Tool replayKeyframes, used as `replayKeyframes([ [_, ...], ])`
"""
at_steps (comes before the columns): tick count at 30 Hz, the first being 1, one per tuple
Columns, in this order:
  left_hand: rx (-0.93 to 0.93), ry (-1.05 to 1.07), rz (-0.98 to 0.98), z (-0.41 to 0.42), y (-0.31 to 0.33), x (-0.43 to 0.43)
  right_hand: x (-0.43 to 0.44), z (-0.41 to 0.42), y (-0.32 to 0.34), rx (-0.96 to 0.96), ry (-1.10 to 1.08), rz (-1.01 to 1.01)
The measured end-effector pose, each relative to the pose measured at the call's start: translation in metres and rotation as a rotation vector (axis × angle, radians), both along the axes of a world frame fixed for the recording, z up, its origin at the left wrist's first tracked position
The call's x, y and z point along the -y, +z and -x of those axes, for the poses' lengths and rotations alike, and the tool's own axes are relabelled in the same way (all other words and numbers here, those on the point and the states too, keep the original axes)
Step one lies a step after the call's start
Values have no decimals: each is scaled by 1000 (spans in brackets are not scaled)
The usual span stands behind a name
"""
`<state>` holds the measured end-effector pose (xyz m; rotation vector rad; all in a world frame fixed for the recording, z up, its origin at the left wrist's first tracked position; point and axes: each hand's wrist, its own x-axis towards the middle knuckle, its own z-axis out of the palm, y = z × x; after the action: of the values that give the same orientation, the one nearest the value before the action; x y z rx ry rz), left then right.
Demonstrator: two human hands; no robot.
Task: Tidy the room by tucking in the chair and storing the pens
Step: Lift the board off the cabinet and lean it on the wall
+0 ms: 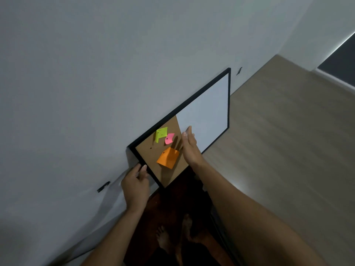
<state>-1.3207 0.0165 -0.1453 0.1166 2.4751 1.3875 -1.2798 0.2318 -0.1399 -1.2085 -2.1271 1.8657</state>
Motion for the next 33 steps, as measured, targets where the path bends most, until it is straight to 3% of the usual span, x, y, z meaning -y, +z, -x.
replayKeyframes([
  [7,153,84,-156,-1,2,-61,-56,6,3,-72,-35,55],
  [13,215,26,-83,1,-2,-104,-107,8,0,-99,-57,56],
  [18,242,-25,-155,2,0,-137,-141,13,-4,-123,-84,43],
  [33,303,-108,-149,8,4,-143,-156,10,-7,-137,-115,25],
])
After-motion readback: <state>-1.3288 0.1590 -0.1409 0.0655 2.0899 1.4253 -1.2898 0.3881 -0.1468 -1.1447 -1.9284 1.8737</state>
